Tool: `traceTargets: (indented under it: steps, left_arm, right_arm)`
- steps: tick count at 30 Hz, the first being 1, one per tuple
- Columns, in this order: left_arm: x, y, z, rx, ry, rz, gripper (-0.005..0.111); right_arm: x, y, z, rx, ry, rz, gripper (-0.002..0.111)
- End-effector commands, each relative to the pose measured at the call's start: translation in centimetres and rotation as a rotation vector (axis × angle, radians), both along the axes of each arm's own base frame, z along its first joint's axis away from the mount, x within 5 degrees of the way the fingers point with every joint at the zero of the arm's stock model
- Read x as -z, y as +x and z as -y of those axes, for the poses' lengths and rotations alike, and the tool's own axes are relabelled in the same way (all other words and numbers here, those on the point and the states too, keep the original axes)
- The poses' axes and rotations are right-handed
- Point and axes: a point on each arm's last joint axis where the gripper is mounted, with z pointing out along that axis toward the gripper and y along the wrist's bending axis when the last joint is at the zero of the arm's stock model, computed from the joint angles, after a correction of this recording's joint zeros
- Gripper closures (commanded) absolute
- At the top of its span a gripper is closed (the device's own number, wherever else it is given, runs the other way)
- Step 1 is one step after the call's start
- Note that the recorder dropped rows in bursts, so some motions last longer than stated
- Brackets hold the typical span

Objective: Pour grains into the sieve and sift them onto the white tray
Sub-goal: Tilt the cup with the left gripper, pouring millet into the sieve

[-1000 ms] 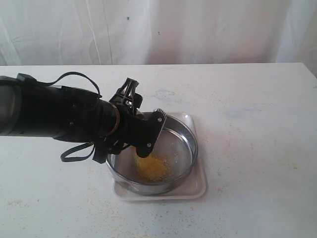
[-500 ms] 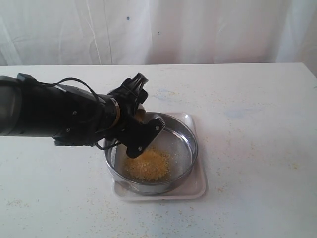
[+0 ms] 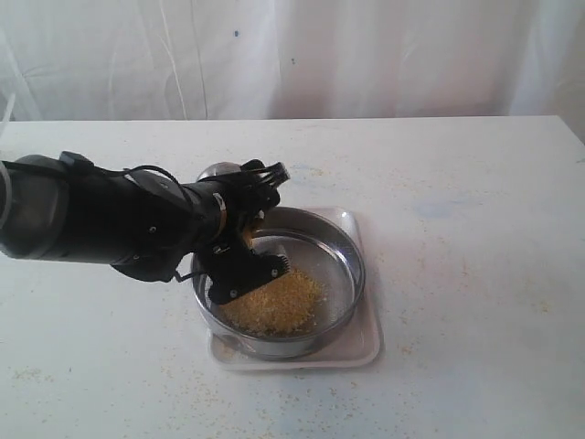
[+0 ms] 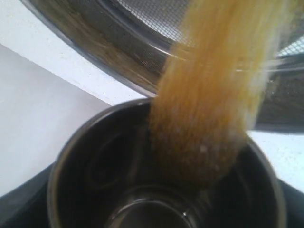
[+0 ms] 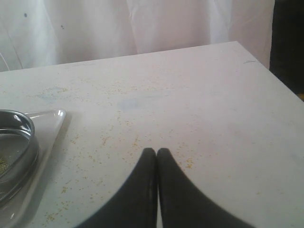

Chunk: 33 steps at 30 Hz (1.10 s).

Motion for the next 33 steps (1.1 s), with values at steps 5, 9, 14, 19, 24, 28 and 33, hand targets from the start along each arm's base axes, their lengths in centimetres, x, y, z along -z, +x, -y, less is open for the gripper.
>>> traceTargets:
  steps: [5,9,14,19,24,28,33]
  left_arm:
    - [-0.6,-0.6,1.0,0.103,0.165,0.058,0.107]
    - [-0.8,-1.0,1.3,0.095,0.19,0.079,0.107]
    - [-0.9,-1.4,1.9,0.108,0.195,0.086,0.107]
    - [-1.4,-2.0,2.4,0.12,0.225,0.114,0.107]
    - [-2.4,-2.9,3.1,0.122,0.202,0.143,0.107]
    - [-3.2,-3.5,3.4,0.115,0.144,0.155,0.107]
    - [-3.7,-3.5,3.2,0.054,0.027,0.15,0.107]
  right_arm:
    - [0.1,0.0,0.0,0.002,-0.008,0.006,0.108]
    - [0.1,0.0,0.0,0.002,-0.008,0.006,0.108]
    - [0.1,0.0,0.0,0.002,-0.008,0.006,0.108]
    - [0.1,0.0,0.0,0.002,-0.008,0.006,0.108]
    - [0.1,0.0,0.0,0.002,-0.008,0.006,0.108]
    - [0.1,0.0,0.0,0.002,-0.008,0.006,0.108]
    - [0.1,0.0,0.0,0.002,-0.008,0.006,0.108]
